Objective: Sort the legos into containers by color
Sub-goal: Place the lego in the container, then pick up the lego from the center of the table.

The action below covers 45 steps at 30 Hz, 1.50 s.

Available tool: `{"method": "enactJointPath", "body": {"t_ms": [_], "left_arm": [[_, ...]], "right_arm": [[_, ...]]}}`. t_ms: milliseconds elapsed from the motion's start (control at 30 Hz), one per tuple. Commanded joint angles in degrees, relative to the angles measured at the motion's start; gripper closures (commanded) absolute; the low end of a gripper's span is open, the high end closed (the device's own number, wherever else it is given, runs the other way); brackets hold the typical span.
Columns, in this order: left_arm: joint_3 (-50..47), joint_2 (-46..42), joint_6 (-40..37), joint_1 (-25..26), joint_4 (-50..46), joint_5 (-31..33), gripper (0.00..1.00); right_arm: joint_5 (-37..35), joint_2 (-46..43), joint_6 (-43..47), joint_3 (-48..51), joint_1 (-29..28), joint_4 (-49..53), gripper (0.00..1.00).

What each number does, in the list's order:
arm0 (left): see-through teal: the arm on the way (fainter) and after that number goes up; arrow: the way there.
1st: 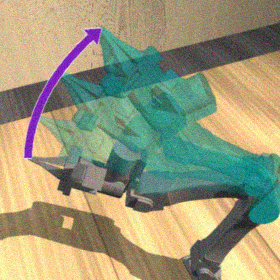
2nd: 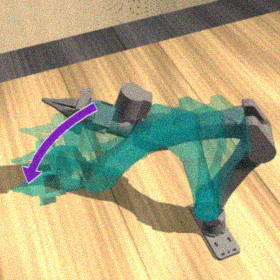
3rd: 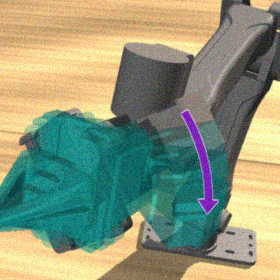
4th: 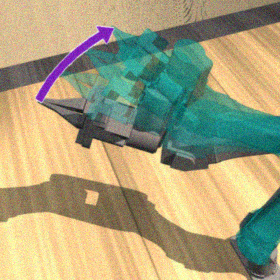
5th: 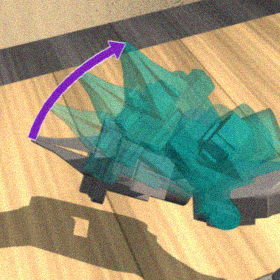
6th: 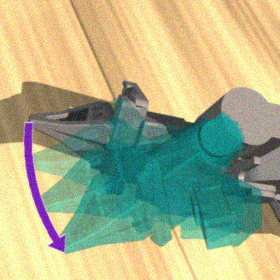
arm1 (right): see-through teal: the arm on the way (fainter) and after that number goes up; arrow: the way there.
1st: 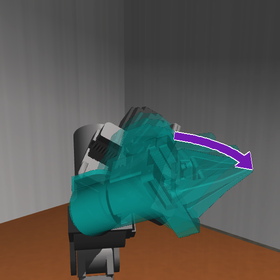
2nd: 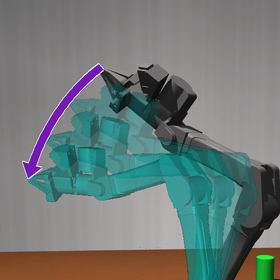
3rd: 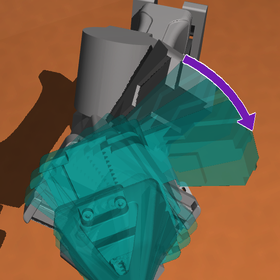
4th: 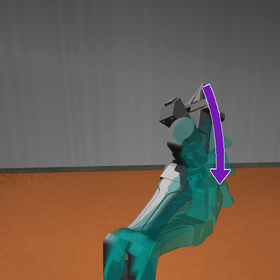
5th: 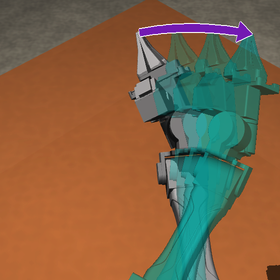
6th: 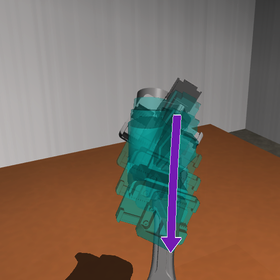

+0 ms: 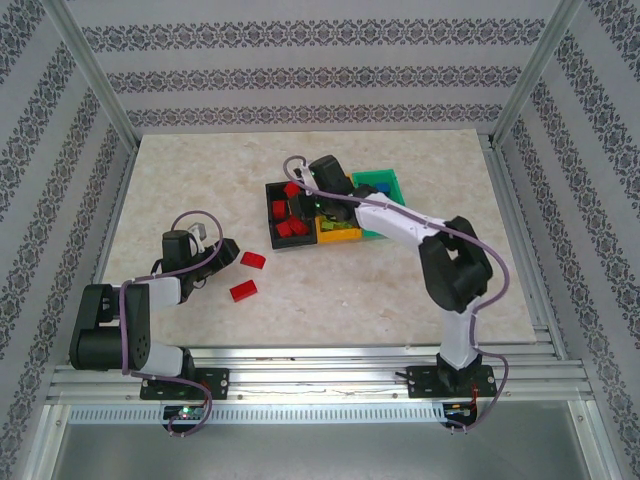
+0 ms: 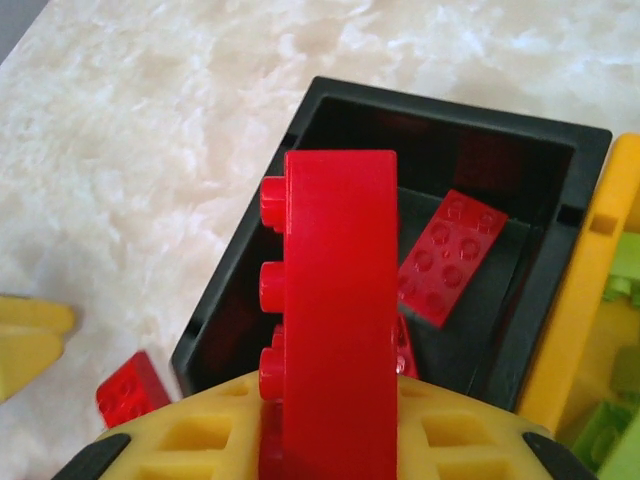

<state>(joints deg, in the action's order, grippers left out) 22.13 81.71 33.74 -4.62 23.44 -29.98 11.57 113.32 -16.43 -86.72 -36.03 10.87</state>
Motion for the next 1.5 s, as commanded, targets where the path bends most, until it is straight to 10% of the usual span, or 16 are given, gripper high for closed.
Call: {"method": "enactJointPath", "body": {"t_ms": [0,967,1467], "left_arm": [[0.3,1.9,1.1,-0.1,0.6,-2.2,0.28],[1.0,2.0,0.2,-0.5,-1.2,-2.2,0.27],[0.9,0.9,0.4,-2.9,-2.6,-2.5,0.27]], "right_arm": [[0.6,3.3,-1.0,-5.1,0.1,1.2,0.73],[5.7,-4.3,3.6,13.0,-9.2,-3.7,0.54],[2.9,2.9,7.5,2.6,-16.5,3.3,0.51]]}}
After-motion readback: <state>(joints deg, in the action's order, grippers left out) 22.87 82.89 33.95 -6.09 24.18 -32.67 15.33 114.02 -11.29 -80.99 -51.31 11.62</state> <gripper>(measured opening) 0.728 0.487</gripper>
